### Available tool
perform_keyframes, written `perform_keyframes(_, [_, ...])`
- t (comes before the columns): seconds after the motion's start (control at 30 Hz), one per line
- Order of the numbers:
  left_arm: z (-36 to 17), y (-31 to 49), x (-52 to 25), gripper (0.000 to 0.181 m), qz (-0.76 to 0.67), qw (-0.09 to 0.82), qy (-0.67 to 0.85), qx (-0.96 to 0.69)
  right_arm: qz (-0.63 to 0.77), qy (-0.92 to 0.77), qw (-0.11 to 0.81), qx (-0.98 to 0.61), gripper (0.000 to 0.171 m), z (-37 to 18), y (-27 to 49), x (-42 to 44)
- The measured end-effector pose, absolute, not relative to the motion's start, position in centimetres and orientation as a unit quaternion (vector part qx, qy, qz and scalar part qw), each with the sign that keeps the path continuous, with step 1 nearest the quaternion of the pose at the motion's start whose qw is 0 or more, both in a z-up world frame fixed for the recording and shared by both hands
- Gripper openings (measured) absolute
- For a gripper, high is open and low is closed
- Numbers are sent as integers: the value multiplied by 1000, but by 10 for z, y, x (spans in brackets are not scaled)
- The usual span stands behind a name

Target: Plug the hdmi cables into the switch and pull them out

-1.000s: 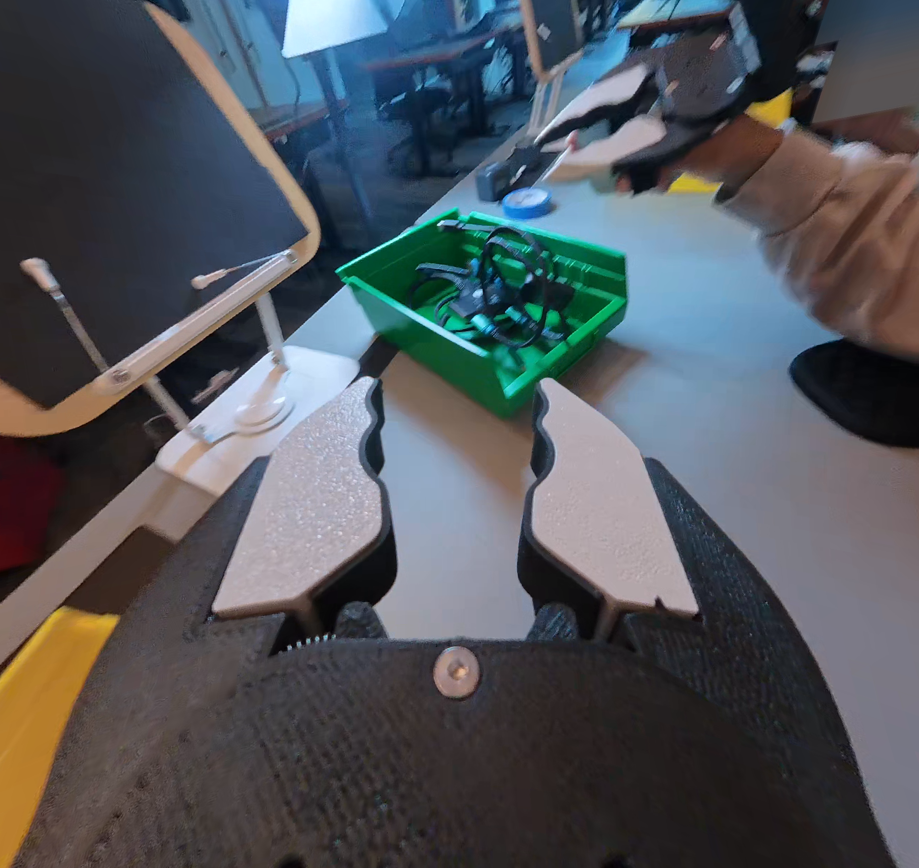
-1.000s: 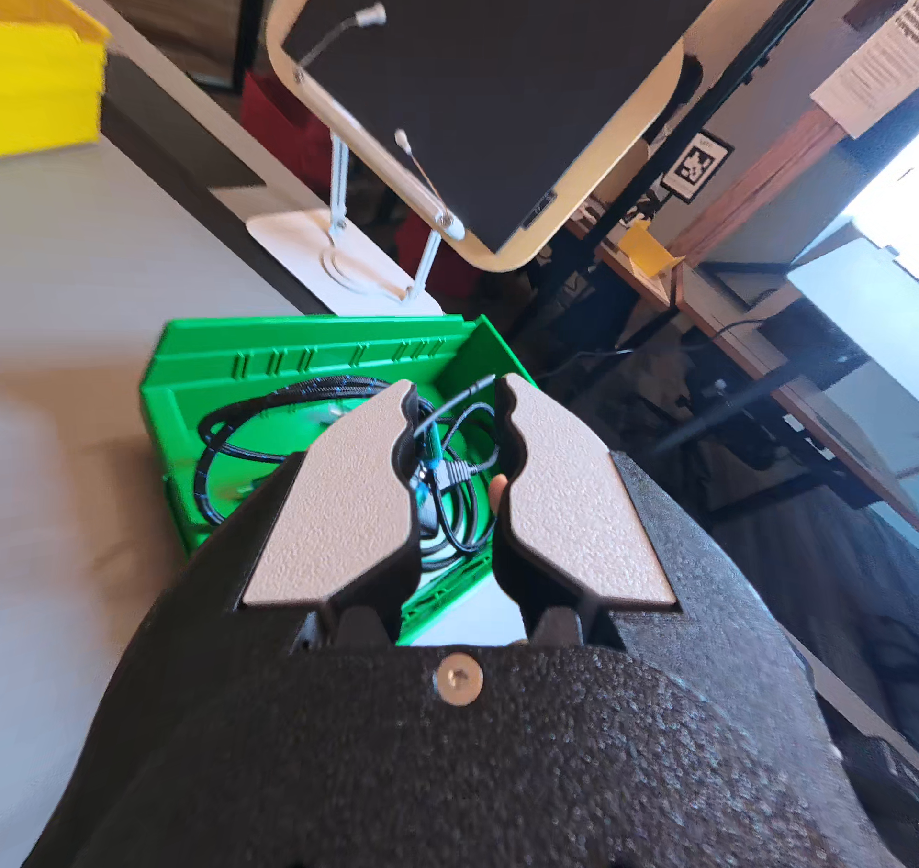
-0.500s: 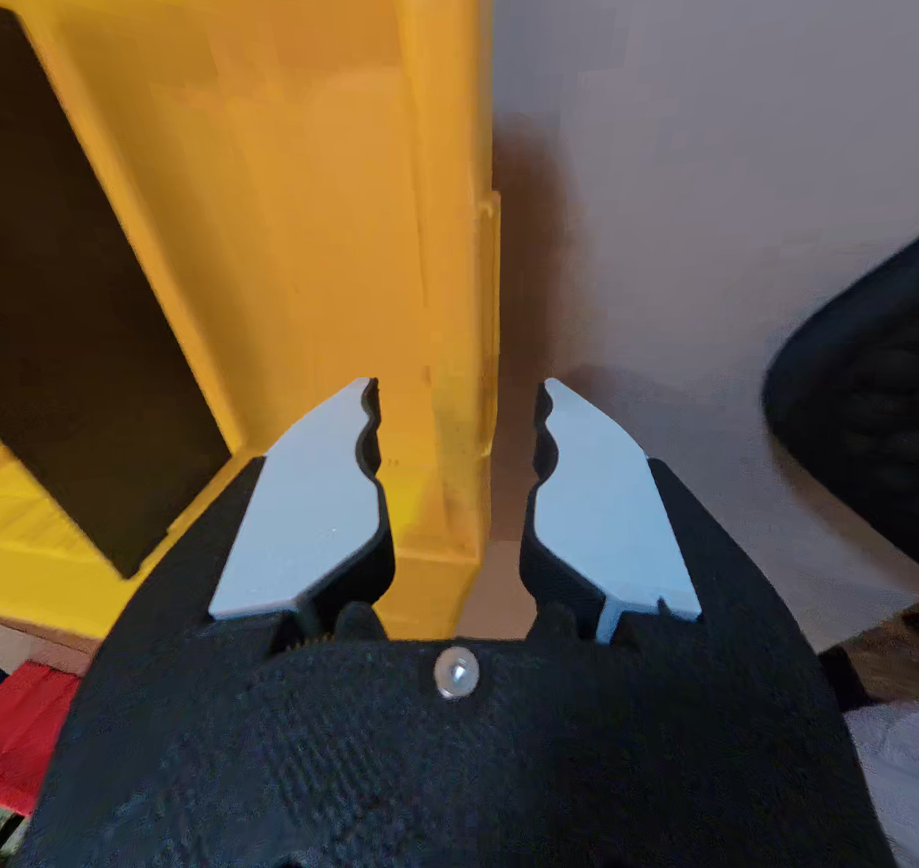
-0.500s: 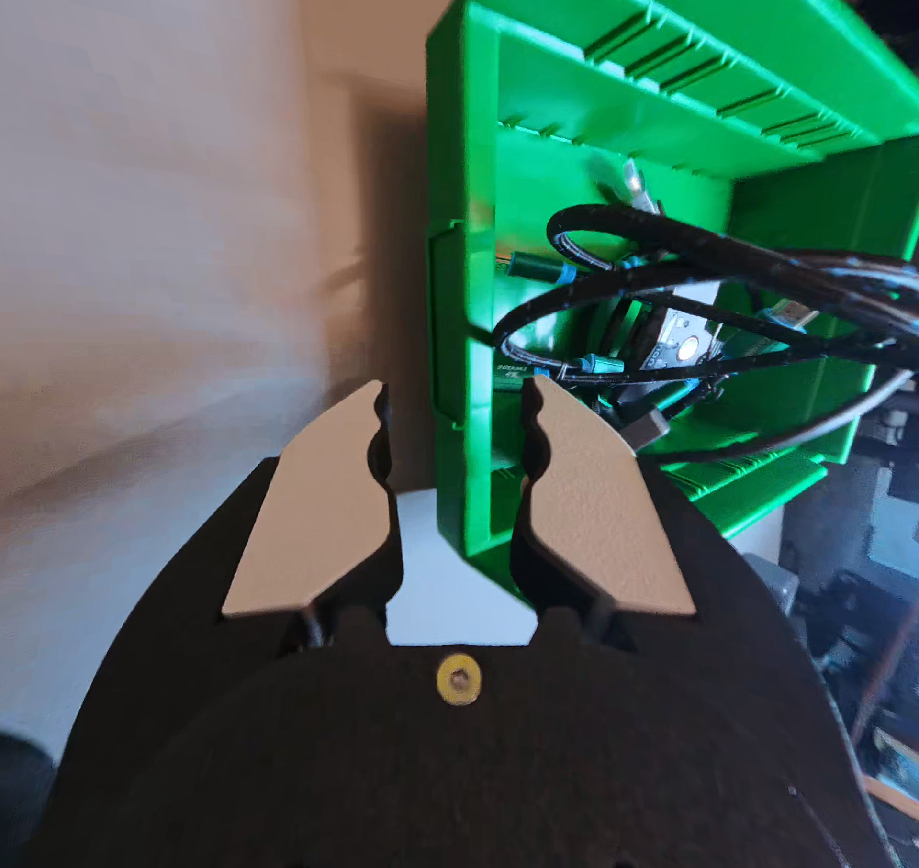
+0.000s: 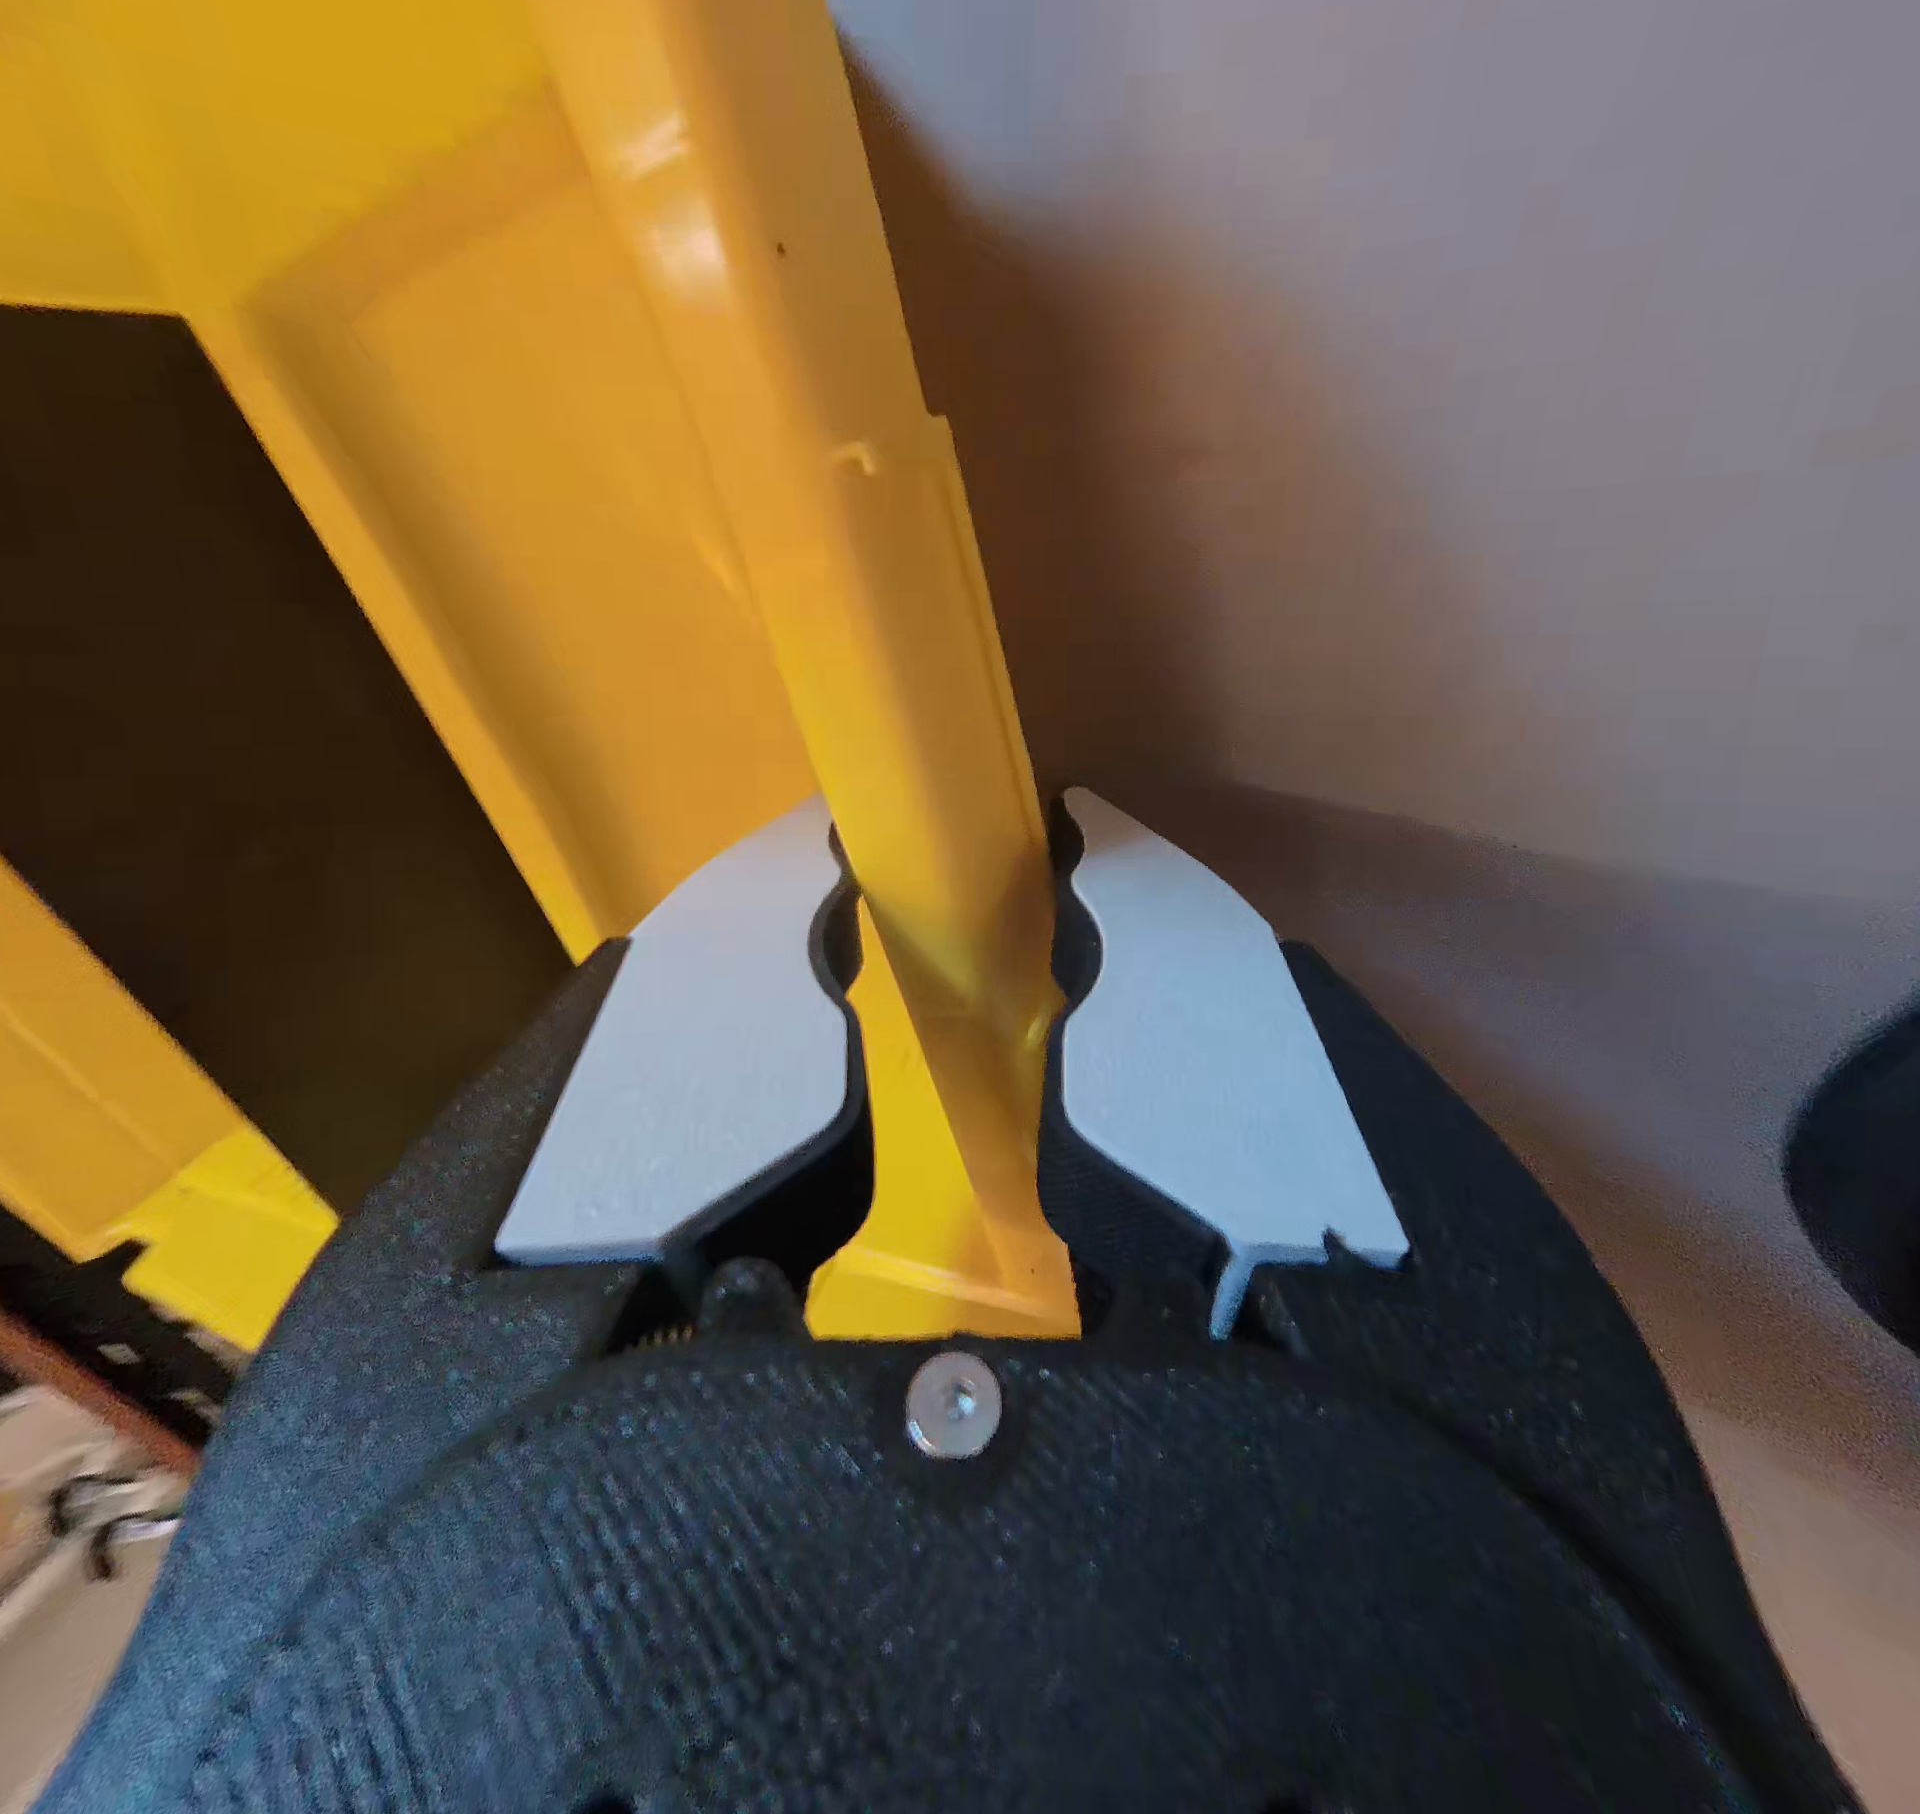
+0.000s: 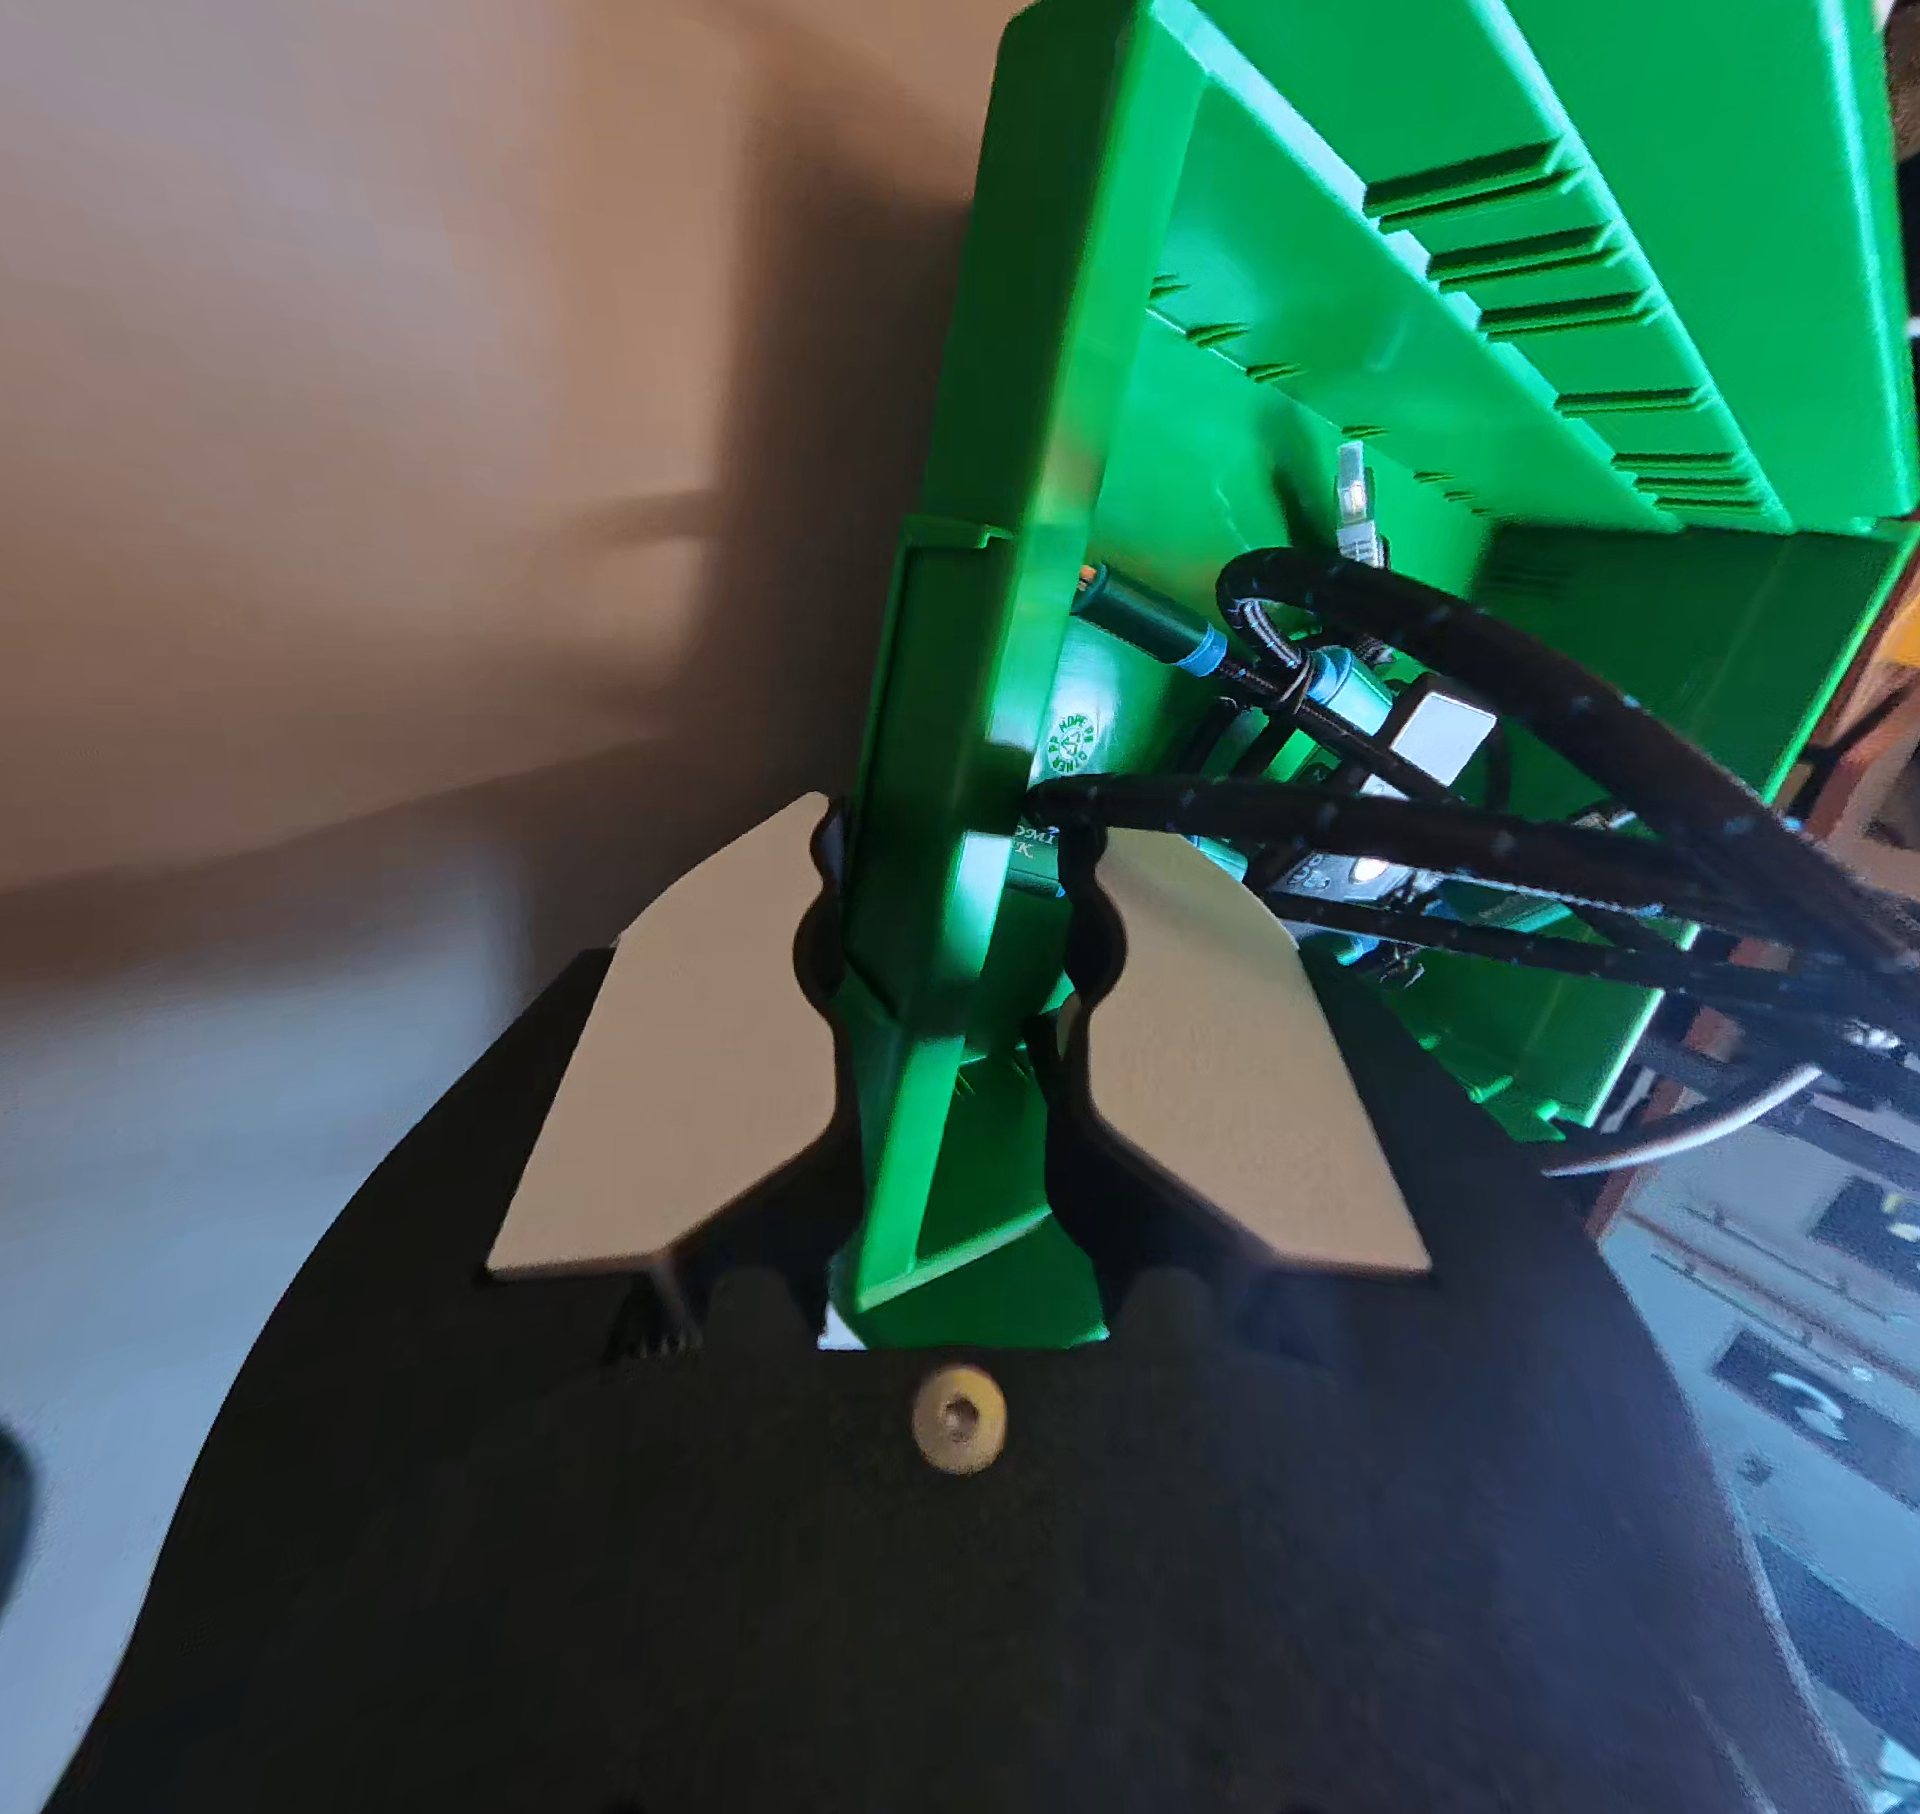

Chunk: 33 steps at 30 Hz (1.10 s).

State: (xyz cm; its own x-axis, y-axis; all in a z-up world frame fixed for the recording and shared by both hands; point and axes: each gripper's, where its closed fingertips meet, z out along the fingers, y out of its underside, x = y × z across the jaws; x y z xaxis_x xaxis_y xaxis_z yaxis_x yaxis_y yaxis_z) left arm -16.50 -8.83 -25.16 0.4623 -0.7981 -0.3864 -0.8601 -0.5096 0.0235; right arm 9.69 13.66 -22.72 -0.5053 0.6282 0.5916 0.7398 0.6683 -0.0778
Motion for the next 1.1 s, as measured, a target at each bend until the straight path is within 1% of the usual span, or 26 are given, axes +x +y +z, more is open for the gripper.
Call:
perform_keyframes(0.13, [-227, -47, -152, 40, 269, 173, 497, -807, -74, -862, 340, -368, 40, -222, 91, 125])
perform_keyframes(0.2, [-208, -42, -138, 46, 258, 234, 468, -813, 22, -831, 383, -403, 40, -199, 58, 138])
perform_keyframes(0.23, [-195, -40, -128, 40, 243, 280, 445, -815, 103, -808, 388, -431, 40, -183, 38, 146])
perform_keyframes(0.27, [-183, -39, -112, 35, 216, 334, 420, -816, 180, -774, 400, -458, 39, -164, 25, 155])
perform_keyframes(0.3, [-173, -41, -92, 34, 165, 382, 394, -819, 229, -724, 426, -492, 32, -144, 27, 165])
perform_keyframes(0.33, [-166, -44, -69, 34, 99, 422, 360, -826, 248, -671, 457, -529, 29, -130, 41, 178])
perform_keyframes(0.37, [-161, -46, -45, 34, 29, 454, 322, -830, 249, -621, 486, -563, 29, -122, 61, 194])
perform_keyframes(0.4, [-156, -48, -22, 34, -41, 480, 286, -828, 246, -574, 502, -599, 29, -121, 82, 210])
perform_keyframes(0.43, [-152, -46, -2, 35, -97, 503, 247, -823, 250, -539, 493, -636, 34, -128, 98, 223])
perform_keyframes(0.47, [-151, -42, 14, 39, -137, 517, 209, -818, 265, -512, 474, -665, 42, -137, 106, 230])
perform_keyframes(0.57, [-164, -16, 43, 62, -181, 533, 115, -818, 311, -460, 452, -698, 49, -159, 113, 222])
perform_keyframes(0.6, [-169, -5, 50, 67, -186, 537, 93, -818, 312, -454, 445, -706, 51, -169, 115, 216])
perform_keyframes(0.67, [-181, 17, 58, 69, -173, 537, 67, -823, 323, -444, 423, -721, 50, -182, 118, 202])
perform_keyframes(0.7, [-190, 27, 59, 65, -153, 531, 69, -830, 324, -440, 415, -727, 44, -186, 121, 197])
perform_keyframes(0.73, [-197, 35, 60, 54, -144, 525, 73, -836, 307, -438, 419, -733, 33, -190, 129, 195])
perform_keyframes(0.77, [-198, 42, 60, 53, -139, 533, 66, -832, 278, -445, 442, -728, 24, -190, 138, 194])
perform_keyframes(0.83, [-193, 51, 52, 41, -88, 557, 71, -823, 227, -458, 472, -718, 20, -190, 144, 192])
perform_keyframes(0.9, [-191, 50, 47, 36, -41, 554, 101, -825, 195, -472, 496, -702, 19, -188, 139, 190])
perform_keyframes(1.0, [-172, 39, 42, 31, -43, 571, 103, -813, 214, -467, 513, -688, 19, -176, 122, 189])
perform_keyframes(1.03, [-161, 34, 41, 25, -38, 584, 107, -804, 203, -465, 532, -678, 16, -168, 118, 191])
perform_keyframes(1.1, [-137, 21, 43, 25, -38, 602, 117, -789, 178, -476, 564, -651, 14, -152, 107, 193])
